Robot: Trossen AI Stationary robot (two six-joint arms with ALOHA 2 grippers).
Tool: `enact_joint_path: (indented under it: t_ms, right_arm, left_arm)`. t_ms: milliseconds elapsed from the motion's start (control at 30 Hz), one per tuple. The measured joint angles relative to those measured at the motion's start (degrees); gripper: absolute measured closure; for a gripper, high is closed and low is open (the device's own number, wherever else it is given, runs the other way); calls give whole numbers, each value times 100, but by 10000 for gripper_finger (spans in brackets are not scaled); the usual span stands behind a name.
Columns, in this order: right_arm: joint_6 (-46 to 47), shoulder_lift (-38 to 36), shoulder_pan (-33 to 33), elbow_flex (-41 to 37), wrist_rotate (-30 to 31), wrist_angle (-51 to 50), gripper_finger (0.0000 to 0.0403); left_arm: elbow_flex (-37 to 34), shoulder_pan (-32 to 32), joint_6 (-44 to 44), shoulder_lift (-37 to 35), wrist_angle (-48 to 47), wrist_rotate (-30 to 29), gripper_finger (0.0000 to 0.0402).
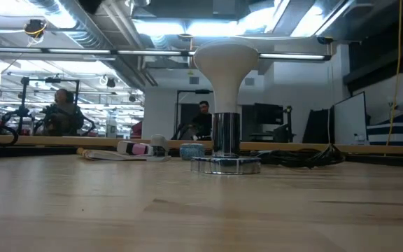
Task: Screw lightbulb
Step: Remove the white lightbulb from the silver lamp
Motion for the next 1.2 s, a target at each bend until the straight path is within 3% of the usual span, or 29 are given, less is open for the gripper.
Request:
enact_joint_path:
  t_ms: [300, 467, 600, 733, 833, 933, 1067, 1200]
  right_arm:
    - [-691, -1386, 685, 149, -681, -16, 265]
    - [-973, -2551, 1181, 41, -299, -13, 265]
    - [-831, -3564, 1380, -578, 172, -14, 265]
    - [-609, -4605, 1371, -1967, 529, -11, 265]
    - [-8, -5370, 1371, -3444, 1154, 302, 265]
    - [406, -6051, 1370, -4994, 1795, 1501, 265]
    - [412, -6587, 1371, -6762, 1974, 3434, 265]
    - [417, -6615, 1371, -8158, 2022, 5380, 265]
  left_arm:
    - [-1, -312, -1760, -1092, -1437, -286, 137]
    - [-2, -578, -2536, -1042, -1771, -568, 137]
    - [-2, -652, -2937, -859, -1797, -1077, 137]
    - [-2, -645, -3218, -619, -1801, -1661, 137]
    - [-2, -643, -3353, -389, -1795, -2048, 137]
    - [-2, -578, -3529, -114, -1788, -2298, 137]
    - [-2, -343, -3700, 329, -1766, -2347, 137]
    - [-2, -78, -3929, 740, -1612, -2347, 137]
